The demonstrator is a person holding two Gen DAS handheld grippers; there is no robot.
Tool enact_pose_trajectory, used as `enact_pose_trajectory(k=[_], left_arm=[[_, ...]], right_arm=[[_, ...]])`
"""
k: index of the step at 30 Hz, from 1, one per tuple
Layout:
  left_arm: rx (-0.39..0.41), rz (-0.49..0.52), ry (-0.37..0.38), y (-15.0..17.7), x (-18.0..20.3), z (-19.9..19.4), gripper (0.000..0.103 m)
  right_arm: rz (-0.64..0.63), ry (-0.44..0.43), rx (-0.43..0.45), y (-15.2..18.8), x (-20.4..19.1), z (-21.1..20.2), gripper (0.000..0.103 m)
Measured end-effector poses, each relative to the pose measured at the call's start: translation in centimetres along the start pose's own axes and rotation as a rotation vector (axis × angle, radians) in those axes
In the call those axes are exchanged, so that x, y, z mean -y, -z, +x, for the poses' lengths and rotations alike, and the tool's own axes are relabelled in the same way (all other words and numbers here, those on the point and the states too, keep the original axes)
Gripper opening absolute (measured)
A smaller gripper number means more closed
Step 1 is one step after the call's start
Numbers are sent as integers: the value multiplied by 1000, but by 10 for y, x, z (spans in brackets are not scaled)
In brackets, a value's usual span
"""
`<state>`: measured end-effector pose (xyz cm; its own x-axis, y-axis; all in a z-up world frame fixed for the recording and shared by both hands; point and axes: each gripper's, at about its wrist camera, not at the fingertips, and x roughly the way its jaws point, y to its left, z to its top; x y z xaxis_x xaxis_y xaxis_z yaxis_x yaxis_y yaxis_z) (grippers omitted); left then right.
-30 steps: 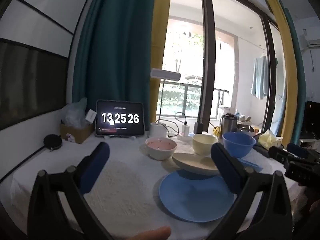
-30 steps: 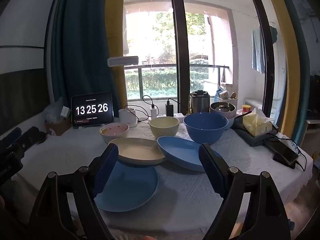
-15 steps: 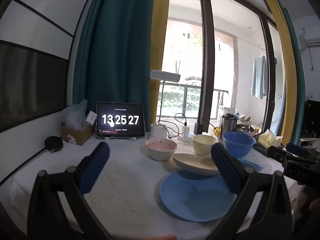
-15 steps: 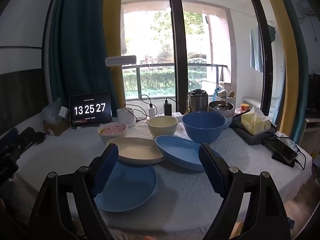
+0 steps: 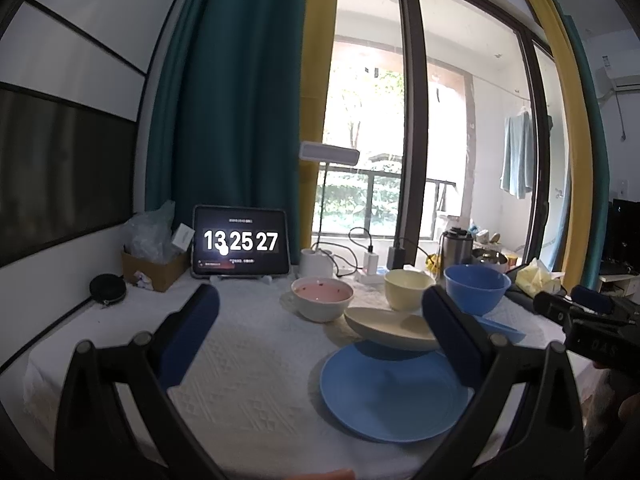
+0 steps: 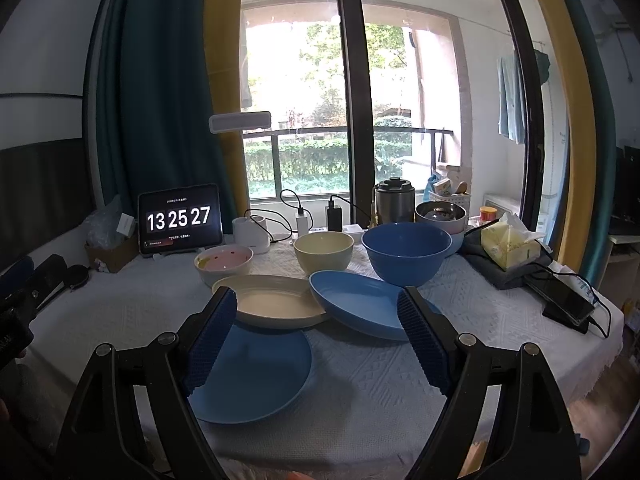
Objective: Organize plates and bowls
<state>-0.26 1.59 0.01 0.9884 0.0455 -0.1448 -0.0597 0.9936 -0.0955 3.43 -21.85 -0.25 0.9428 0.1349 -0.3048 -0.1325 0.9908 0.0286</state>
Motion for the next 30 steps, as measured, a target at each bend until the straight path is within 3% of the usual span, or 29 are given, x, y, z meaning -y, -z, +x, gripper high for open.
enact_pose_trajectory(k=[30], left_arm=[[9, 2, -5, 2, 0, -2, 102]], right_arm=[[1, 11, 2, -1, 2, -1, 85]])
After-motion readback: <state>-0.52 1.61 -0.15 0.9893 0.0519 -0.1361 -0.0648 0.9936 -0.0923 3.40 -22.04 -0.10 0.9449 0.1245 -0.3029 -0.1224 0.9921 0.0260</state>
